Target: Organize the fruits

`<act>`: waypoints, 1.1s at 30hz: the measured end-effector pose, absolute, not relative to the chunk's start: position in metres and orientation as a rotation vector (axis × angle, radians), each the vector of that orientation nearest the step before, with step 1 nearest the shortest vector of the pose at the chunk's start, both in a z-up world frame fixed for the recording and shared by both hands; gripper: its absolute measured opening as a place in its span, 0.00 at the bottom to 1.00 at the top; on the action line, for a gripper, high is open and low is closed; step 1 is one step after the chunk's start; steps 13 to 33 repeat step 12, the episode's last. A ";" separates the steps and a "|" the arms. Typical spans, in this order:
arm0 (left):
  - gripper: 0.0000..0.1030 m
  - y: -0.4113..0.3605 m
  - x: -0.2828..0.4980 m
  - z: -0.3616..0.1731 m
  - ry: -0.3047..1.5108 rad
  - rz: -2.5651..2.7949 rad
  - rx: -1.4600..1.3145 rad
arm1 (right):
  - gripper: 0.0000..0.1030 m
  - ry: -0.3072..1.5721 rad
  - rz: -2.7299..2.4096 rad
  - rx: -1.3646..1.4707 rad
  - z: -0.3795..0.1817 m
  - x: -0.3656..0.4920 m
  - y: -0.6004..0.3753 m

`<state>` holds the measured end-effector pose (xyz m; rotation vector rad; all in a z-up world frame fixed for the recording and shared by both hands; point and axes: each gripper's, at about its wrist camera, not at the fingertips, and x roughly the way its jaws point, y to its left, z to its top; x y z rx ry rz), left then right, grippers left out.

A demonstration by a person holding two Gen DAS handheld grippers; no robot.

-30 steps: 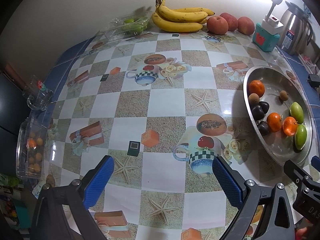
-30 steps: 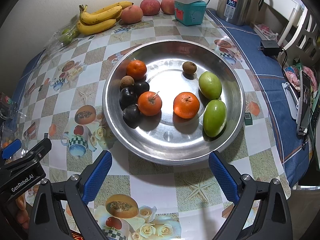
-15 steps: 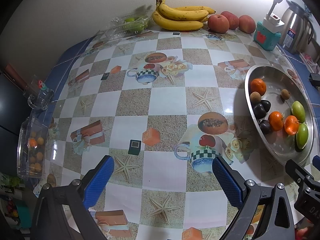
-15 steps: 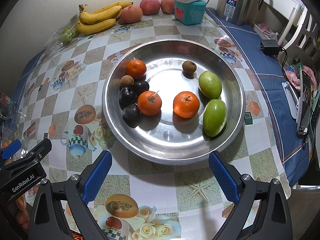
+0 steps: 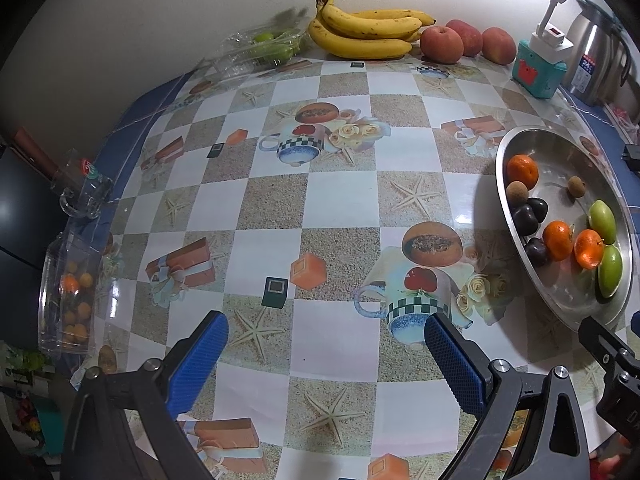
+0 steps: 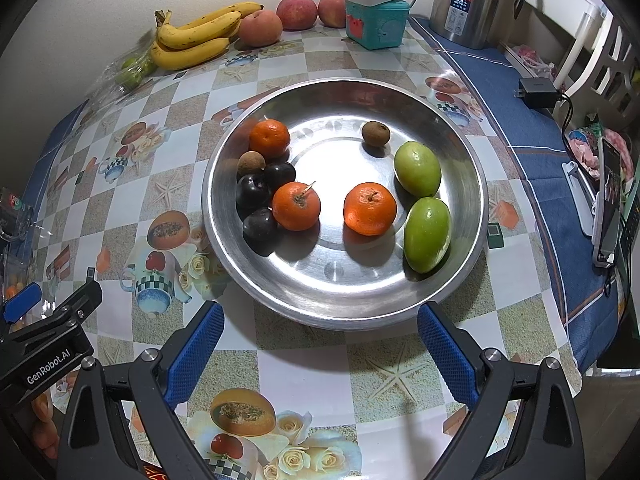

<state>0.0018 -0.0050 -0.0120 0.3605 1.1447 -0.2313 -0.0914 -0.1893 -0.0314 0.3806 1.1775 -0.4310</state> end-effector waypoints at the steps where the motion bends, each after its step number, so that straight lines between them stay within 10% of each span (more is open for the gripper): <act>1: 0.97 -0.005 0.002 -0.012 1.143 -0.232 0.360 | 0.95 1.178 -0.432 0.382 -0.031 -0.091 -0.189; 33: 0.97 -0.005 0.001 -0.011 1.138 -0.231 0.361 | 0.95 1.179 -0.437 0.389 -0.031 -0.091 -0.190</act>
